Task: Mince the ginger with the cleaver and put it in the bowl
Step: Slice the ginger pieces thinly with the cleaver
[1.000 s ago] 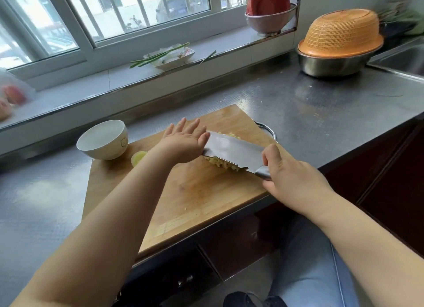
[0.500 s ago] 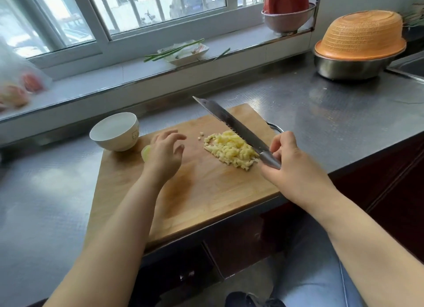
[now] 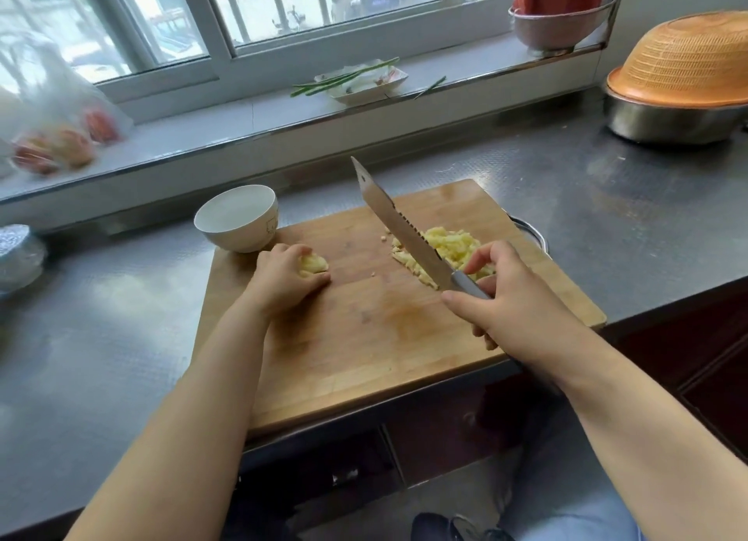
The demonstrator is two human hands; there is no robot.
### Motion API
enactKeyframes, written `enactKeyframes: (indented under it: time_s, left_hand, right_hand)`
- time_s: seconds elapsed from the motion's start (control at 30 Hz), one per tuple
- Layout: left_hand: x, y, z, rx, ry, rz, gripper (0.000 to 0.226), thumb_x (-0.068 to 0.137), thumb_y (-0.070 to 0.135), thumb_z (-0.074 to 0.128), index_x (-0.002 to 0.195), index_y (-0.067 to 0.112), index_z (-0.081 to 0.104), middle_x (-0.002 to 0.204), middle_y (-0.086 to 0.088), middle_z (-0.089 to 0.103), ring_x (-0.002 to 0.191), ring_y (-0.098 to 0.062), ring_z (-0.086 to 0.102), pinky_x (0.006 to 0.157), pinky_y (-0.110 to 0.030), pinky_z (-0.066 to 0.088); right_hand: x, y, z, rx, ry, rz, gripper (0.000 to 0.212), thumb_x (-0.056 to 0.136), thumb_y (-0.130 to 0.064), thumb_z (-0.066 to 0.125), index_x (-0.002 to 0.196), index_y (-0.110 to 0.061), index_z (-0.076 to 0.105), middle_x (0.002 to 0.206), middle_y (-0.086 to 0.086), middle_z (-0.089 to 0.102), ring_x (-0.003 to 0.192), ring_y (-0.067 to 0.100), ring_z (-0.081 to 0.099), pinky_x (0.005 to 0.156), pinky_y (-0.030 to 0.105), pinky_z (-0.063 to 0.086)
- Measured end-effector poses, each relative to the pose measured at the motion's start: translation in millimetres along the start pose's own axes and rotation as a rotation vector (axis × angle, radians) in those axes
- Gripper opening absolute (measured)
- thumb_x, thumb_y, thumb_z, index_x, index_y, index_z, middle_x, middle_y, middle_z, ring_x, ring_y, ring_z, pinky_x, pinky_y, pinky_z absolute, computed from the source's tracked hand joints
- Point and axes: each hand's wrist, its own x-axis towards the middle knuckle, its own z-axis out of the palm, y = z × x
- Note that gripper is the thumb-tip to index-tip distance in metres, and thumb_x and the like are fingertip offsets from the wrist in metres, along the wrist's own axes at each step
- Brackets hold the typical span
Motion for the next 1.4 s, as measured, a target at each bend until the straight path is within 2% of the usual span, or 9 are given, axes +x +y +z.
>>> enactKeyframes:
  time_s: [0.3, 0.4, 0.53, 0.7, 0.97, 1.1, 1.2, 1.33, 1.4]
  left_hand:
    - [0, -12, 4, -0.042, -0.015, 0.072, 0.086, 0.074, 0.061, 0.070, 0.145, 0.023, 0.039, 0.139, -0.002, 0.046, 0.126, -0.026, 0.036, 0.110, -0.038, 0.028]
    - [6, -8, 2, -0.070, -0.047, 0.094, 0.077, 0.076, 0.056, 0.072, 0.141, 0.026, 0.043, 0.132, -0.001, 0.049, 0.121, -0.024, 0.038, 0.106, -0.037, 0.031]
    - [15, -1, 0, -0.012, -0.086, 0.109, 0.057, 0.072, 0.060, 0.072, 0.118, 0.030, 0.056, 0.120, 0.000, 0.048, 0.114, -0.023, 0.040, 0.101, -0.036, 0.036]
    - [3, 1, 3, -0.068, -0.112, 0.102, 0.041, 0.073, 0.055, 0.074, 0.097, 0.030, 0.054, 0.112, 0.003, 0.035, 0.113, -0.018, 0.036, 0.105, -0.038, 0.036]
    - [-58, 9, 3, -0.023, -0.054, 0.158, 0.065, 0.078, 0.050, 0.072, 0.131, 0.031, 0.039, 0.129, 0.004, 0.039, 0.120, -0.016, 0.034, 0.101, -0.033, 0.033]
    - [-69, 8, 1, -0.169, -0.025, 0.128, 0.041, 0.085, 0.048, 0.065, 0.120, 0.037, 0.046, 0.121, 0.009, 0.046, 0.113, -0.012, 0.042, 0.095, -0.032, 0.039]
    - [-72, 2, 2, -0.238, -0.057, 0.121, 0.025, 0.097, 0.039, 0.050, 0.121, 0.035, 0.049, 0.127, 0.005, 0.046, 0.121, -0.016, 0.042, 0.100, -0.033, 0.036]
    - [-73, -3, 0, -0.388, -0.053, 0.061, 0.031, 0.100, 0.032, 0.046, 0.131, 0.032, 0.047, 0.126, 0.005, 0.049, 0.113, -0.015, 0.049, 0.083, -0.025, 0.045]
    - [-75, -3, 1, -0.427, -0.026, 0.054, 0.034, 0.097, 0.034, 0.052, 0.131, 0.036, 0.046, 0.124, 0.010, 0.050, 0.110, -0.012, 0.050, 0.085, -0.028, 0.049]
  right_hand:
    - [10, -1, 13, 0.117, -0.096, 0.030, 0.028, 0.089, -0.022, 0.069, 0.100, -0.029, 0.044, 0.083, 0.011, 0.064, 0.054, 0.010, 0.056, 0.046, 0.025, 0.045]
    - [9, -2, 17, 0.131, -0.109, 0.035, 0.029, 0.089, -0.022, 0.070, 0.101, -0.028, 0.044, 0.084, 0.012, 0.064, 0.054, 0.011, 0.056, 0.046, 0.026, 0.045]
    - [6, -3, 19, 0.138, -0.116, 0.039, 0.028, 0.089, -0.022, 0.070, 0.101, -0.028, 0.045, 0.085, 0.013, 0.064, 0.054, 0.010, 0.056, 0.047, 0.025, 0.045]
    - [4, -1, 18, 0.149, -0.123, 0.056, 0.027, 0.090, -0.021, 0.069, 0.101, -0.027, 0.045, 0.082, 0.013, 0.063, 0.054, 0.011, 0.055, 0.046, 0.027, 0.045]
    - [8, -3, 28, 0.145, -0.171, 0.074, 0.027, 0.091, -0.022, 0.068, 0.102, -0.027, 0.044, 0.080, 0.011, 0.063, 0.055, 0.012, 0.056, 0.047, 0.028, 0.046]
    - [9, -8, 34, 0.137, -0.196, 0.057, 0.027, 0.090, -0.022, 0.069, 0.101, -0.027, 0.045, 0.078, 0.010, 0.064, 0.056, 0.013, 0.056, 0.047, 0.029, 0.047]
    - [8, -10, 40, 0.120, -0.211, 0.051, 0.026, 0.091, -0.022, 0.068, 0.102, -0.025, 0.045, 0.076, 0.009, 0.064, 0.055, 0.012, 0.055, 0.046, 0.029, 0.047]
    - [6, -12, 45, 0.109, -0.224, 0.056, 0.025, 0.092, -0.021, 0.067, 0.104, -0.022, 0.044, 0.074, 0.009, 0.063, 0.053, 0.012, 0.054, 0.044, 0.028, 0.046]
    - [6, -12, 48, 0.105, -0.225, 0.057, 0.026, 0.092, -0.021, 0.067, 0.105, -0.021, 0.044, 0.074, 0.009, 0.063, 0.053, 0.012, 0.054, 0.044, 0.027, 0.046]
